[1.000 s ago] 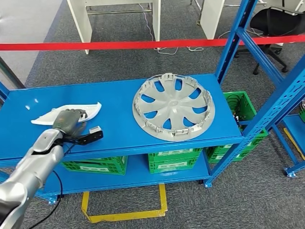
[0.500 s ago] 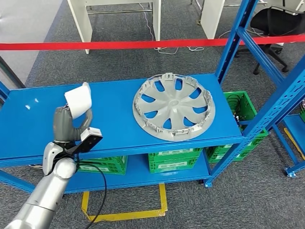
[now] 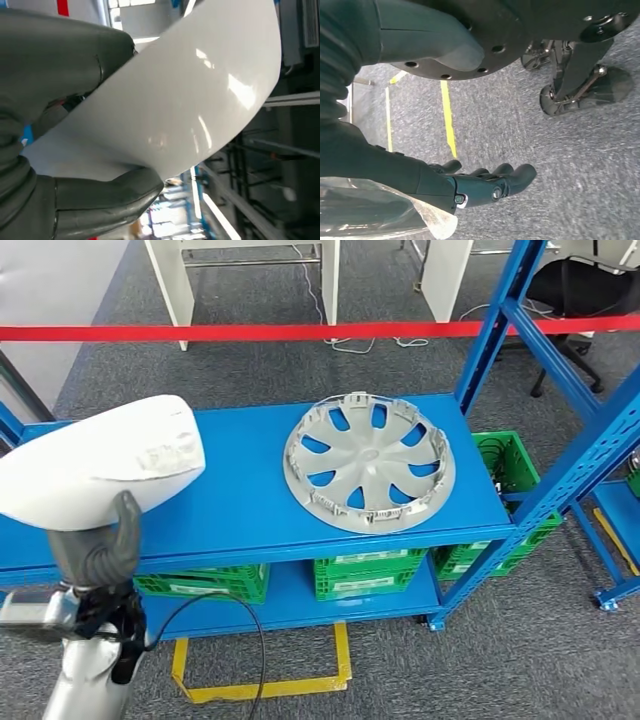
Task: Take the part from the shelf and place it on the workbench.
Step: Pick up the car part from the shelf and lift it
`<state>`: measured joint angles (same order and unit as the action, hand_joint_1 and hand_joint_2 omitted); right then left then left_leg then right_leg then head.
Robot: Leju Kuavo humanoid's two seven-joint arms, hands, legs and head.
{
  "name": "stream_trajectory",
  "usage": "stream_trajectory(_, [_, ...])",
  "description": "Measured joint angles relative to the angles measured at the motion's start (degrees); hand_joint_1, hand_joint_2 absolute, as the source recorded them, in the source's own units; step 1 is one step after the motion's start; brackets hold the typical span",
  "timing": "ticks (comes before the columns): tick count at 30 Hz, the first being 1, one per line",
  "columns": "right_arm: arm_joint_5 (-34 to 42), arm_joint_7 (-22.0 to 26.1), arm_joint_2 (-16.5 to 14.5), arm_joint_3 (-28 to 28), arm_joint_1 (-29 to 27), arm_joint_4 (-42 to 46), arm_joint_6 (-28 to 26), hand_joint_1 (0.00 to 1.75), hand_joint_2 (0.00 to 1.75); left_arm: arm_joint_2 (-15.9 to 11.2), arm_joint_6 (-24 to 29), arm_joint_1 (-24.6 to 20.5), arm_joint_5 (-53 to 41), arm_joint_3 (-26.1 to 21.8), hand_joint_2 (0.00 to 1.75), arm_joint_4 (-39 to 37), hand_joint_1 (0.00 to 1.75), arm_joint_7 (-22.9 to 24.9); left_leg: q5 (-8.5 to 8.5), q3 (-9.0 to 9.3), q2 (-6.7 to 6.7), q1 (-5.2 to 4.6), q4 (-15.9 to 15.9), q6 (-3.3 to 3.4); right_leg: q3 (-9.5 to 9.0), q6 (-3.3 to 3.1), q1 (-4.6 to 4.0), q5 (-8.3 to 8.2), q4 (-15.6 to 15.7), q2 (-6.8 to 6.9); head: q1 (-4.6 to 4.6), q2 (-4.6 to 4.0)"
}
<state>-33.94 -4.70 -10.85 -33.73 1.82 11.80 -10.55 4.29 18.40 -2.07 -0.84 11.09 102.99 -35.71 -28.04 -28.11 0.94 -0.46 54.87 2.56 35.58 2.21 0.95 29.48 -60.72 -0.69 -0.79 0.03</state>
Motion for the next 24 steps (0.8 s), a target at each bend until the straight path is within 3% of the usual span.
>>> stream_trajectory(2, [0.2,0.3,0.0,-0.4,0.0,0.0,0.0,0.0,1.75,0.4,-0.9,1.7,0.9,0.0,1.75,1.8,1.75,-0.3,0.41,-0.75,0.2,-0.11,0.1,0.24,2.67,0.15,-0.02,4.27,-7.5,0.13,-0.1,0.0])
stream_trajectory(3, [0.3,0.6,0.0,-0.6,-0.1,0.0,0.1,0.0,1.75,0.6,-1.4,2.4,1.5,0.0,1.75,2.4,1.75,-0.4,0.51,-1.12,0.27,-0.14,0.4,0.23,3.61,0.26,0.0,5.44,-10.7,0.15,-0.09,0.0])
stream_trajectory(4, [0.5,1.1,0.0,-0.8,-0.1,0.0,0.2,0.0,1.75,0.8,-2.1,3.1,2.5,-0.1,1.75,2.9,1.75,-0.6,0.6,-1.47,0.32,-0.14,0.6,0.18,3.7,0.38,0.05,5.59,-12.1,0.19,-0.09,0.01])
stream_trajectory(5, [0.6,1.8,0.0,-1.1,-0.2,0.0,0.4,0.0,1.75,1.0,-3.1,3.9,3.5,-0.1,1.75,3.5,1.75,-0.8,0.66,-1.81,0.33,-0.11,0.9,0.12,2.65,0.48,0.13,4.69,-11.2,0.26,-0.1,0.0])
stream_trajectory(7, [0.5,3.0,0.0,-1.5,-0.2,0.0,0.9,0.0,1.75,1.7,-5.2,5.6,5.1,-0.4,1.75,4.4,1.75,-1.6,0.62,-2.51,0.33,0.01,1.8,-0.17,-1.89,0.62,0.34,1.98,-4.2,0.58,-0.11,0.01])
stream_trajectory(9, [0.1,3.5,-0.1,-1.6,-0.1,0.0,1.3,0.0,1.75,2.1,-6.6,7.1,5.6,-0.6,1.75,5.2,1.75,-2.2,0.56,-3.35,0.27,-0.1,2.8,-0.78,-5.48,0.38,0.27,0.97,1.6,0.77,-0.11,0.01])
stream_trajectory(11, [-0.2,3.7,-0.2,-1.6,-0.1,0.0,1.4,0.0,1.75,2.4,-7.2,8.3,5.6,-0.9,1.75,5.8,1.75,-2.4,0.79,-3.95,0.22,-0.24,3.5,-1.53,-5.99,-0.19,0.07,1.1,2.6,0.68,-0.08,0.0])
stream_trajectory(13, [-0.3,3.7,-0.2,-1.7,-0.2,0.0,1.3,0.0,1.75,2.5,-7.7,9.0,5.7,-1.2,1.75,6.1,1.75,-2.4,0.5,-4.35,0.06,-0.12,4.0,-2.22,-5.21,-1.09,0.19,0.68,2.6,0.72,-0.05,0.01])
stream_trajectory(14, [-0.4,3.7,-0.2,-1.8,-0.2,0.0,1.2,0.0,1.75,2.6,-8.0,9.3,5.7,-1.4,1.75,6.3,1.75,-2.4,-0.65,-4.76,-0.09,0.0,4.9,-2.61,-4.86,-1.62,0.25,0.31,2.6,0.78,0.06,0.01])
stream_trajectory(16, [-0.3,3.7,-0.3,-2.1,-0.1,0.1,0.6,0.0,1.75,2.6,-8.8,9.8,5.5,-1.7,1.75,6.5,1.75,-2.4,-5.32,-6.43,-0.38,0.3,10.1,-3.34,-4.0,-2.43,0.3,-0.58,2.7,0.87,0.29,0.01])
stream_trajectory(18, [-0.3,4.3,-0.3,-2.6,0.0,0.1,-0.1,0.0,1.75,2.6,-9.4,10.3,4.7,-1.8,1.75,6.6,1.75,-2.3,-9.5,-8.06,-0.45,0.61,16.9,-3.82,-2.76,-2.64,0.23,-1.54,2.6,0.89,0.39,0.01])
stream_trajectory(19, [-0.5,4.8,-0.3,-2.8,0.0,0.1,-0.4,0.0,1.75,2.5,-9.5,10.6,4.0,-1.8,1.75,6.6,1.75,-2.2,-9.91,-8.05,-0.46,0.77,18.6,-3.95,-2.13,-2.61,0.22,-2.02,2.6,0.9,0.39,0.0])
stream_trajectory(20, [-0.6,5.6,-0.3,-2.9,0.1,0.2,-0.5,0.0,1.75,2.5,-9.6,10.9,3.4,-1.8,1.75,6.6,1.75,-2.2,-9.09,-7.16,-0.47,0.93,18.5,-4.02,-1.51,-2.52,0.21,-2.51,2.5,0.9,0.39,0.0])
stream_trajectory(21, [-0.6,6.7,-0.3,-3.0,0.1,0.2,0.1,0.0,1.75,2.5,-9.6,11.2,2.9,-1.8,1.75,6.6,1.75,-2.2,-7.4,-5.3,-0.48,1.09,16.2,-4.04,-0.94,-2.38,0.22,-2.98,2.5,0.88,0.39,0.0])
stream_trajectory(22, [-0.4,8.0,-0.3,-3.2,0.2,0.2,1.3,0.0,1.75,2.5,-9.6,11.4,2.5,-1.8,1.75,6.7,1.75,-2.2,-5.61,-2.71,-0.54,1.25,12.4,-4.02,-0.46,-2.17,0.22,-3.46,2.5,0.82,0.4,0.0])
stream_trajectory(24, [0.4,10.2,-0.4,-3.6,0.5,0.2,4.4,0.0,1.75,2.4,-9.6,11.7,2.0,-1.8,1.75,6.9,1.75,-2.2,-4.11,2.11,-0.82,1.26,4.5,-3.83,0.26,-1.5,0.12,-4.41,2.4,0.67,0.36,0.01])
